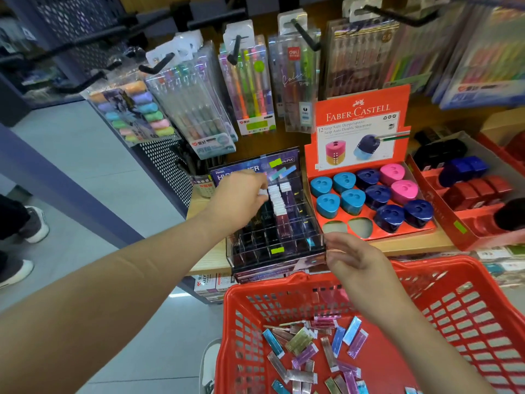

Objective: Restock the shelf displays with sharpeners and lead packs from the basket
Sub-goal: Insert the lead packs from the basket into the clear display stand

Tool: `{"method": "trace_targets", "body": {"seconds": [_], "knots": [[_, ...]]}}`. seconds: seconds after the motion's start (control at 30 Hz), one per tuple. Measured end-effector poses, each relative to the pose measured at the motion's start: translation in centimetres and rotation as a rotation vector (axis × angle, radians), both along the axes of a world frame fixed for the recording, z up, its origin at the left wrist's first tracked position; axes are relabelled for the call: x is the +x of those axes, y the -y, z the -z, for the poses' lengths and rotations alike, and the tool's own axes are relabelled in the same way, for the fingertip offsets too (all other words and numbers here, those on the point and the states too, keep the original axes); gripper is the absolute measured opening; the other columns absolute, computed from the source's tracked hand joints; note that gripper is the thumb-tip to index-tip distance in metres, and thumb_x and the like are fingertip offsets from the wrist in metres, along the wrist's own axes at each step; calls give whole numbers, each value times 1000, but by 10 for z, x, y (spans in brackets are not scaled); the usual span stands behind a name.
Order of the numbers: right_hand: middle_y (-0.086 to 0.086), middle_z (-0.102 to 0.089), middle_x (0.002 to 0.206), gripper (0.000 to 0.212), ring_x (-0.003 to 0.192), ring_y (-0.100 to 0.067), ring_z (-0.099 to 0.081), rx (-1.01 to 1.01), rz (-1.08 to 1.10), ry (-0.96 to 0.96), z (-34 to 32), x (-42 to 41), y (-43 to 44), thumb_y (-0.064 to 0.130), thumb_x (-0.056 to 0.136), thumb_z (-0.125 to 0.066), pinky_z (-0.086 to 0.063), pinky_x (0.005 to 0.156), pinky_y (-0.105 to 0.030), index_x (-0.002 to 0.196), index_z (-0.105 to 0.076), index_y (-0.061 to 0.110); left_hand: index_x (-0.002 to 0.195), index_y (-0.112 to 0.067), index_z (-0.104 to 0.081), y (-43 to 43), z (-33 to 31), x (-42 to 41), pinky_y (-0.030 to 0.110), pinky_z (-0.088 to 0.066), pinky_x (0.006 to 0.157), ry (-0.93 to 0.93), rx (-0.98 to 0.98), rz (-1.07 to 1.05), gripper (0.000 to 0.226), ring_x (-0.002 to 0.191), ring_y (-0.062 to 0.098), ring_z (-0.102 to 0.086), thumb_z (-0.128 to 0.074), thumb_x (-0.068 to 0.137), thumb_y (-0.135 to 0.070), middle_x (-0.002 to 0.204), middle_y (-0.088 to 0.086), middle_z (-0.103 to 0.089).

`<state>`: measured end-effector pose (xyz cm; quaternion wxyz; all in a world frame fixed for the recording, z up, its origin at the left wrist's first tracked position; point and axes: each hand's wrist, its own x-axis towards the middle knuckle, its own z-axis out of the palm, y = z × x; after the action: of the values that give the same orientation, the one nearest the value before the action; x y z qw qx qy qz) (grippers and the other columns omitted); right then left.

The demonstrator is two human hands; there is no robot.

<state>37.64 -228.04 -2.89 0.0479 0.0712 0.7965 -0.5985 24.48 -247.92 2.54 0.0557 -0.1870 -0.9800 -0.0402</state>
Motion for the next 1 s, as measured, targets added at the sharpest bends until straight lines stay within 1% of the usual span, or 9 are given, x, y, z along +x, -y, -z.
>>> {"method": "trace_targets", "body": {"seconds": [0.07, 0.2, 0.33, 0.47, 0.6, 0.67, 0.8, 0.93, 1.0], "knots": [[10, -69, 99, 37, 87, -1, -65, 50, -26, -4, -8, 4, -13, -1, 89, -59, -48, 71, -9, 96, -62, 35, 96, -17, -68, -2, -16, 6, 31, -49, 76, 2, 102, -68, 13, 88, 20, -61, -60, 90, -26, 94, 0, -67], [-3, -72, 78, 28, 72, -28, -67, 289, -168, 80, -17, 11, -51, 1, 87, -62, -51, 67, -34, 87, -66, 29, 81, -19, -72, -6, -56, 32, 31, -53, 76, 54, 136, -89, 11, 78, 13, -63, -62, 85, -23, 78, -7, -68], [9, -61, 73, 20, 67, -10, -57, 619, -417, 230, -9, 27, -84, 7, 88, -60, -39, 58, -7, 105, -70, 11, 74, -22, -71, -33, -59, 78, 20, -45, 65, 238, 78, -7, 11, 73, 9, -61, -63, 81, -23, 72, -9, -67], [-12, -72, 103, 26, 91, -21, -67, 748, -498, 469, 20, 60, -106, 8, 92, -53, -33, 60, -13, 111, -69, 5, 79, -22, -72, -56, 7, 123, 23, -48, 73, 429, 11, 107, 14, 81, 15, -66, -58, 81, -23, 79, -6, -71], [-17, -69, 105, 15, 72, -17, -59, 753, -520, 685, 77, 99, -128, 12, 93, -51, -41, 62, -24, 89, -65, 8, 83, -17, -72, -63, 108, 168, 30, -52, 74, 728, -92, 78, 17, 88, 23, -67, -55, 81, -18, 89, 2, -73], [-13, -66, 102, 11, 65, -13, -53, 695, -481, 784, 103, 115, -132, 15, 95, -53, -43, 57, -21, 95, -64, 14, 89, -14, -72, -62, 154, 193, 32, -53, 77, 839, -146, 60, 20, 95, 27, -66, -54, 83, -19, 96, 6, -71], [-18, -64, 118, 38, 102, -23, -64, 656, -450, 928, 159, 134, -123, 21, 90, -61, -44, 65, -25, 123, -58, 3, 97, -14, -68, -64, 221, 246, 31, -49, 77, 1003, -172, 30, 24, 101, 26, -63, -60, 85, -34, 102, 7, -68], [-19, -39, 142, 88, 133, -35, -41, 723, -322, 957, 186, 143, -110, 42, 76, -75, -40, 105, -36, 146, -24, 23, 120, -11, -49, -89, 250, 274, 34, -44, 83, 990, 91, -246, 59, 111, 30, -55, -74, 75, -41, 116, 11, -57], [-19, -28, 143, 101, 133, -38, -36, 791, -321, 895, 197, 147, -103, 47, 67, -80, -37, 109, -44, 146, -19, 31, 126, -13, -43, -102, 258, 277, 35, -45, 86, 929, 222, -420, 74, 111, 31, -54, -81, 68, -40, 118, 11, -57]]}}
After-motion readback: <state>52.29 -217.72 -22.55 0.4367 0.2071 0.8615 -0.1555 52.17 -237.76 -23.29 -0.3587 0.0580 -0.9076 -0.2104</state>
